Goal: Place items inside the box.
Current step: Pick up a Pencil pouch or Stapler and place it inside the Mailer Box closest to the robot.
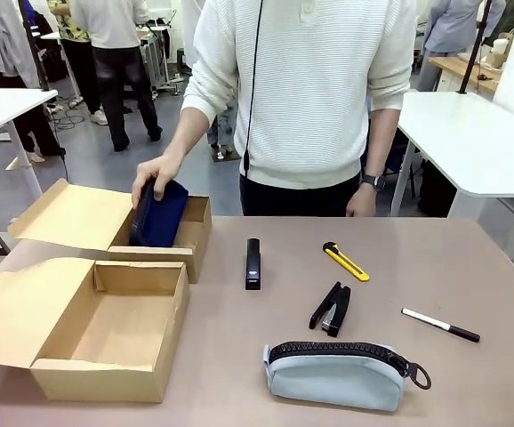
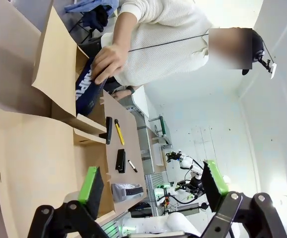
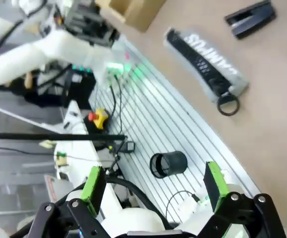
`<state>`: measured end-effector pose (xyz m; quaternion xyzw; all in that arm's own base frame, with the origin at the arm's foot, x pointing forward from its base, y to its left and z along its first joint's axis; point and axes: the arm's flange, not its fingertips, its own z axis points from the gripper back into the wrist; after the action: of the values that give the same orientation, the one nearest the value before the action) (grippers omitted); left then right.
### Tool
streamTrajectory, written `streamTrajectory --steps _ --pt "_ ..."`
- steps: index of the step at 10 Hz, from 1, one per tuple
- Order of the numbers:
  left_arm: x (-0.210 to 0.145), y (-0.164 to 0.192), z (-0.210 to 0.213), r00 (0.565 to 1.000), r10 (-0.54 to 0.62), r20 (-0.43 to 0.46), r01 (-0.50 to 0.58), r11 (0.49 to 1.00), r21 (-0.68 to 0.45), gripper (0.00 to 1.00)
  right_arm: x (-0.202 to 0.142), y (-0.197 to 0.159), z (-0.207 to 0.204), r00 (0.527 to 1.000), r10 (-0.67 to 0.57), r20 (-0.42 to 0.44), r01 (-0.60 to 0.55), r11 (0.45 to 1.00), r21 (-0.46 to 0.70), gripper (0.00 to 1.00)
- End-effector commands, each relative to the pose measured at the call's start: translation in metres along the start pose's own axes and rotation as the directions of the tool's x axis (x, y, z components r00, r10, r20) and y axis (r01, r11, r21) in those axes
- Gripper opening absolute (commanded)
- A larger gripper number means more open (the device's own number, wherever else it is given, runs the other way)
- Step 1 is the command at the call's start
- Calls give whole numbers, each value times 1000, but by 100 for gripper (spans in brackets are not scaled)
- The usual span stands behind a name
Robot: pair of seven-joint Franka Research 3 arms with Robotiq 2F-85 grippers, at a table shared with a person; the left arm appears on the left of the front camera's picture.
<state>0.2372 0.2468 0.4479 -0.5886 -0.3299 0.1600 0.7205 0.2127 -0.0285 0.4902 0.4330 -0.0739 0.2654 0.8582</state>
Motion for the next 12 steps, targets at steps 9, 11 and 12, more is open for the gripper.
streamTrajectory --steps 9,11,12 --pt "0 -2 0 1000 -21 9 22 1000 -21 100 123 64 -196 599 447 -664 -749 606 -267 100" --pt "0 -2 0 1000 -21 9 22 1000 -21 100 134 79 -215 561 495 -664 -778 590 -217 100" --pt "0 -2 0 1000 -21 9 22 1000 -21 100 135 85 -220 457 466 -758 -838 511 -191 100"
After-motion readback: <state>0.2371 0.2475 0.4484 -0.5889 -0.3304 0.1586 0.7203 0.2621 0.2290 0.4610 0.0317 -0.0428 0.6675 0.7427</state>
